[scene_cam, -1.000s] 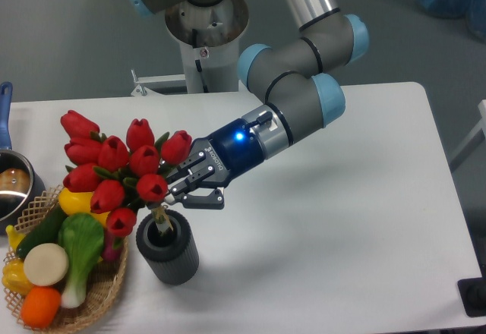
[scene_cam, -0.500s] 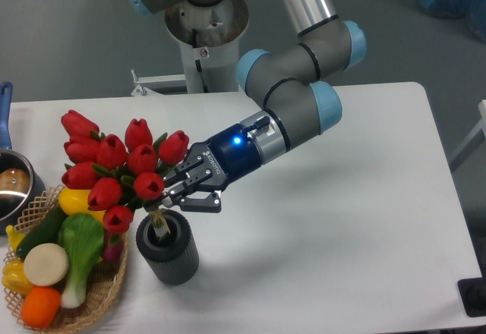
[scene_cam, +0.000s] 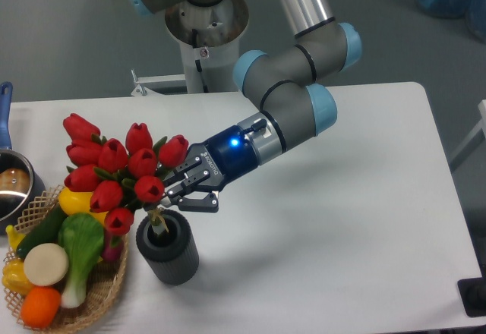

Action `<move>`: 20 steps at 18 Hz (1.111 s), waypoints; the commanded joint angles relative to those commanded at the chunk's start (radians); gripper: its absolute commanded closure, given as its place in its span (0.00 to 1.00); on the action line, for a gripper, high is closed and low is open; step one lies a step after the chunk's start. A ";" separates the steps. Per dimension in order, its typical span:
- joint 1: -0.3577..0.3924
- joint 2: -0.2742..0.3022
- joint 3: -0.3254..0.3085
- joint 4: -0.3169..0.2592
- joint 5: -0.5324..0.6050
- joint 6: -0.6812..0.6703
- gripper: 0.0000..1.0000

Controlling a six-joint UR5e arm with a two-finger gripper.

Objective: Insert the flowers into the vase
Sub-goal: 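Push the tulip stems further down into the vase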

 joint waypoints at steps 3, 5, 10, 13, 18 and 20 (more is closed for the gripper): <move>-0.002 -0.009 -0.003 0.000 0.002 0.006 0.77; -0.002 -0.018 0.000 0.000 0.003 0.006 0.77; -0.003 -0.028 -0.005 0.000 0.011 0.006 0.77; -0.003 -0.034 -0.014 0.000 0.012 0.008 0.77; -0.003 -0.046 -0.021 0.000 0.012 0.040 0.77; -0.002 -0.052 -0.023 0.000 0.012 0.042 0.77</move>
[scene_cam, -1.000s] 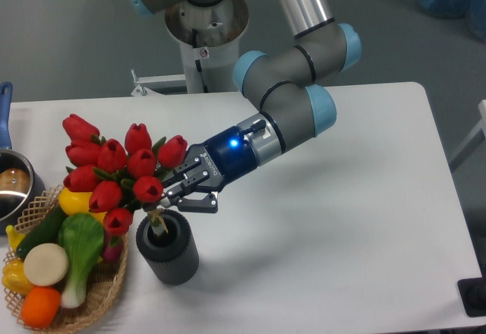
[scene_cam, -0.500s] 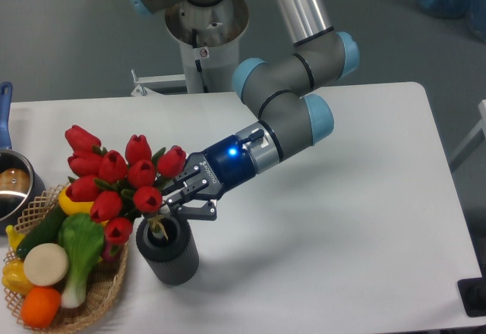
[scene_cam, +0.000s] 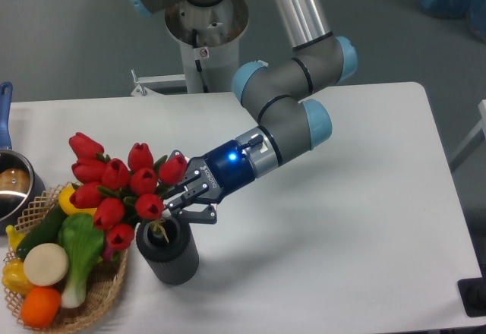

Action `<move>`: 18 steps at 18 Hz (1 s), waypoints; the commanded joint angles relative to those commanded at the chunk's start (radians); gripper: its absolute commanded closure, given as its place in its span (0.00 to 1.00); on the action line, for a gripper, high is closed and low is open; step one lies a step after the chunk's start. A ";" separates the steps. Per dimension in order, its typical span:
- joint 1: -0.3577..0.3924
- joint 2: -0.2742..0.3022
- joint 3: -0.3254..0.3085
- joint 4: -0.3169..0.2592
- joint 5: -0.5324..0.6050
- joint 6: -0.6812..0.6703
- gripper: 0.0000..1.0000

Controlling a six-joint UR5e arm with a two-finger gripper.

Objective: Insert the flowers into the vase
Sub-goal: 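Push the tulip stems further down into the vase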

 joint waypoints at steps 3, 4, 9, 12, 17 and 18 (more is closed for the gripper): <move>0.000 0.000 -0.020 0.000 0.000 0.034 0.77; 0.000 -0.002 -0.021 0.000 0.000 0.044 0.77; 0.002 -0.011 -0.034 0.000 0.000 0.072 0.77; 0.002 -0.015 -0.035 0.000 0.000 0.083 0.77; 0.002 -0.023 -0.034 0.000 0.002 0.086 0.77; 0.003 -0.025 -0.034 0.000 0.002 0.086 0.77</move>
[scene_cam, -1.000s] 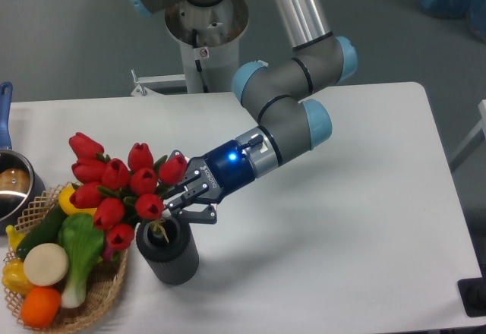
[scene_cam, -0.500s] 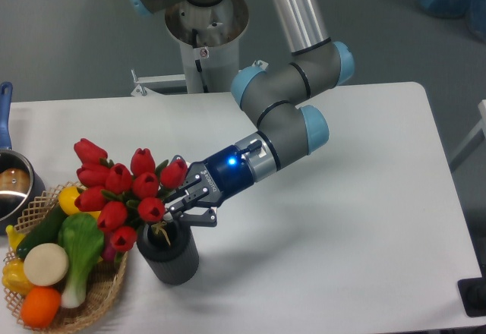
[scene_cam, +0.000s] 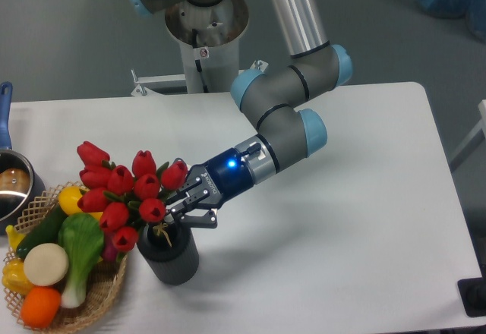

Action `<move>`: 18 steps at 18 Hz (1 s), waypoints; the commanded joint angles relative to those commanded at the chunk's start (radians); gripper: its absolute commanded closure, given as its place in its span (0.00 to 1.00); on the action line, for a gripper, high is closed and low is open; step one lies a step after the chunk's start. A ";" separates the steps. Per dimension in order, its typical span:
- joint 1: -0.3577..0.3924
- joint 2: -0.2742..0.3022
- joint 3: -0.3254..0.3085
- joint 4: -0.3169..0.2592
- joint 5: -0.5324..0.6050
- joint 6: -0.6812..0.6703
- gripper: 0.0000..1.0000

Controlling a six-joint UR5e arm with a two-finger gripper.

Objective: Insert the flowers into the vase
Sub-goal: 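Push the tulip stems further down into the vase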

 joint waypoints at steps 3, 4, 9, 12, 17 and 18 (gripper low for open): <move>0.000 -0.006 0.003 0.000 0.000 0.011 0.77; 0.000 -0.008 0.003 0.000 0.000 0.014 0.77; 0.000 -0.014 0.003 0.000 0.003 0.021 0.77; 0.000 -0.018 0.006 0.000 0.005 0.021 0.76; 0.002 -0.025 0.006 0.000 0.026 0.021 0.76; 0.000 -0.025 0.006 0.000 0.026 0.021 0.76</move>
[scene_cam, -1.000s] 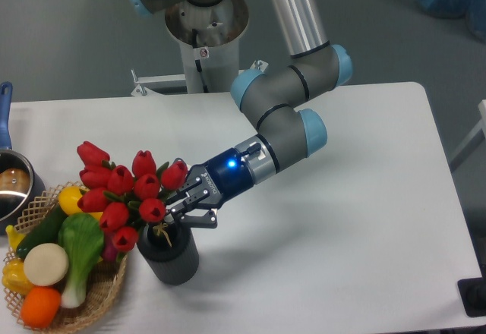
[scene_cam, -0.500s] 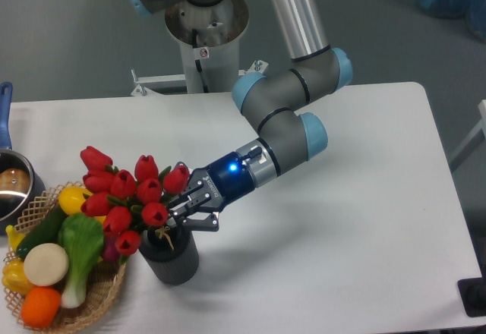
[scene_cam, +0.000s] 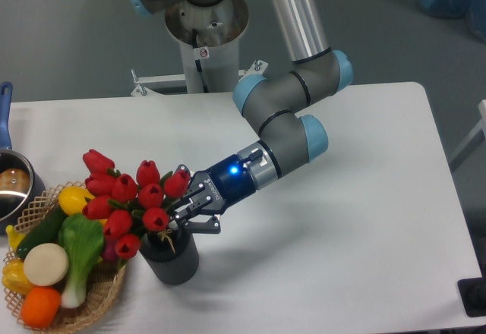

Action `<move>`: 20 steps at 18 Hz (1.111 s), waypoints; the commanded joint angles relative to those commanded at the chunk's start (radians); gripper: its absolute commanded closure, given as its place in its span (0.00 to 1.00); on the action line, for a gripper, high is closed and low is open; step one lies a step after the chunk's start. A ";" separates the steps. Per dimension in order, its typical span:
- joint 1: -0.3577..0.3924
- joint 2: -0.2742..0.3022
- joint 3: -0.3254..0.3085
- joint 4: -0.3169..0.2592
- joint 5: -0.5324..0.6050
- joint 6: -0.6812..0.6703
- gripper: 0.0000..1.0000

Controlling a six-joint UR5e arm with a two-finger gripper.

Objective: Insert the flowers into the vase
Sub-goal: 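Push the tulip stems further down into the vase, then open the gripper to release the tulip stems in the vase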

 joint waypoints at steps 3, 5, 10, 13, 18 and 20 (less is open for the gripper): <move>0.002 -0.002 -0.003 0.000 0.000 0.012 0.74; 0.002 -0.003 -0.005 0.000 0.002 0.023 0.73; 0.002 -0.009 -0.011 0.000 0.002 0.044 0.73; 0.002 -0.009 -0.012 0.000 0.000 0.044 0.73; 0.002 -0.009 -0.018 0.000 0.000 0.054 0.73; 0.003 -0.009 -0.024 0.000 0.000 0.080 0.73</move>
